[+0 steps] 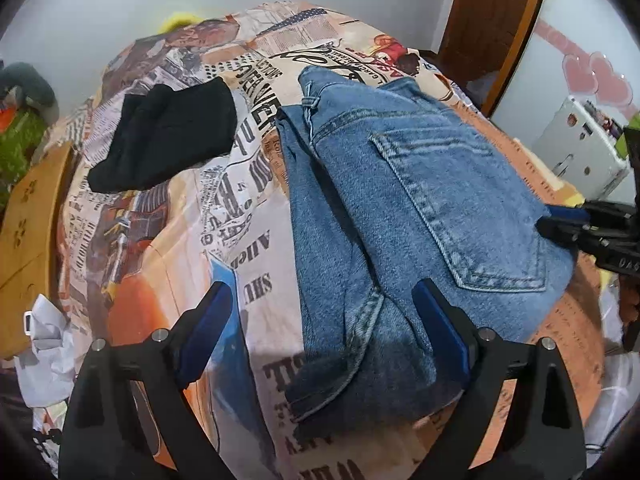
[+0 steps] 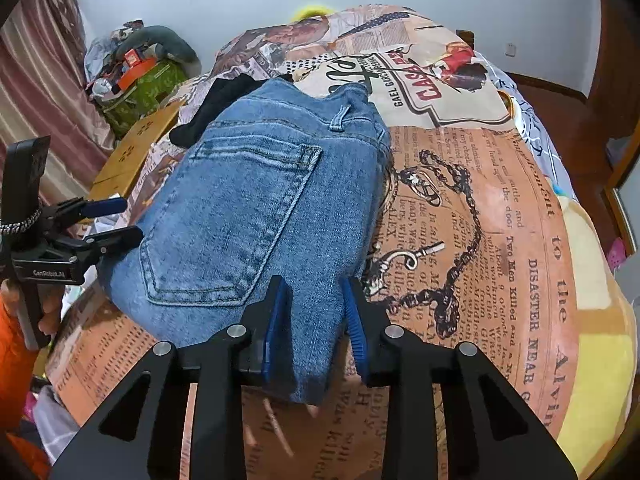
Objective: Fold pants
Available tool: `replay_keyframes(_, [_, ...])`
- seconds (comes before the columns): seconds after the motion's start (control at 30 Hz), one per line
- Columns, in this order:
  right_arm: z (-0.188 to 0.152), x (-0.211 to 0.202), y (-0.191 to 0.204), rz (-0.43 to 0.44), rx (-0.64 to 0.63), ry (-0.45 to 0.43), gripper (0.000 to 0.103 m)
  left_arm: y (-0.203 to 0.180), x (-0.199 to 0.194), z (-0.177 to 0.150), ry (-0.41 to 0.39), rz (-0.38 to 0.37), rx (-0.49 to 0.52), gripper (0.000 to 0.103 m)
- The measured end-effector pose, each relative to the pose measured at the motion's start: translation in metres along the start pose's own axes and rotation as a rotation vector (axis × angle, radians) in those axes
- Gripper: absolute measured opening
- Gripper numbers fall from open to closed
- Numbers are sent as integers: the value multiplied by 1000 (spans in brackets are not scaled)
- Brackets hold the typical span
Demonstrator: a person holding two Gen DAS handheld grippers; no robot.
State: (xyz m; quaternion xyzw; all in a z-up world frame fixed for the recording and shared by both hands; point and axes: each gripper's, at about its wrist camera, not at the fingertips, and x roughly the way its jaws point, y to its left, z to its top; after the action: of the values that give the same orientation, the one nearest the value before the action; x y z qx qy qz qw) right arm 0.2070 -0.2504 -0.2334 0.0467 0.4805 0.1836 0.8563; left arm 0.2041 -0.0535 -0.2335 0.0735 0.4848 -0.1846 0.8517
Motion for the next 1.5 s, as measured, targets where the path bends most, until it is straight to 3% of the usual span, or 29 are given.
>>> replay_keyframes(0.23, [4,-6,1,-4,10,3,26,3,-7,8,-2,2,-16,93])
replay_keyframes(0.37, [19,-17,-2,-18,19,-39,28,2,-20,25,-51,41,9,93])
replay_keyframes(0.6, [51,-18,-8,-43,-2,-98,36,16,-21,77,-128,50,-36,93])
replay_keyframes(0.83, [86,3,-19,-68,-21,-119,43,22,3,131,-171,63,-53,93])
replay_keyframes(1.1, [122,48,-34,-37,-49,-85,43,18,59,162,-101,15,-43,93])
replay_keyframes(1.37, [142,97,-48,-5,-43,-12,43,15,104,166,-37,69,4,91])
replay_keyframes(1.5, [140,104,-50,61,-46,-13,26,18,116,162,-33,121,15,90])
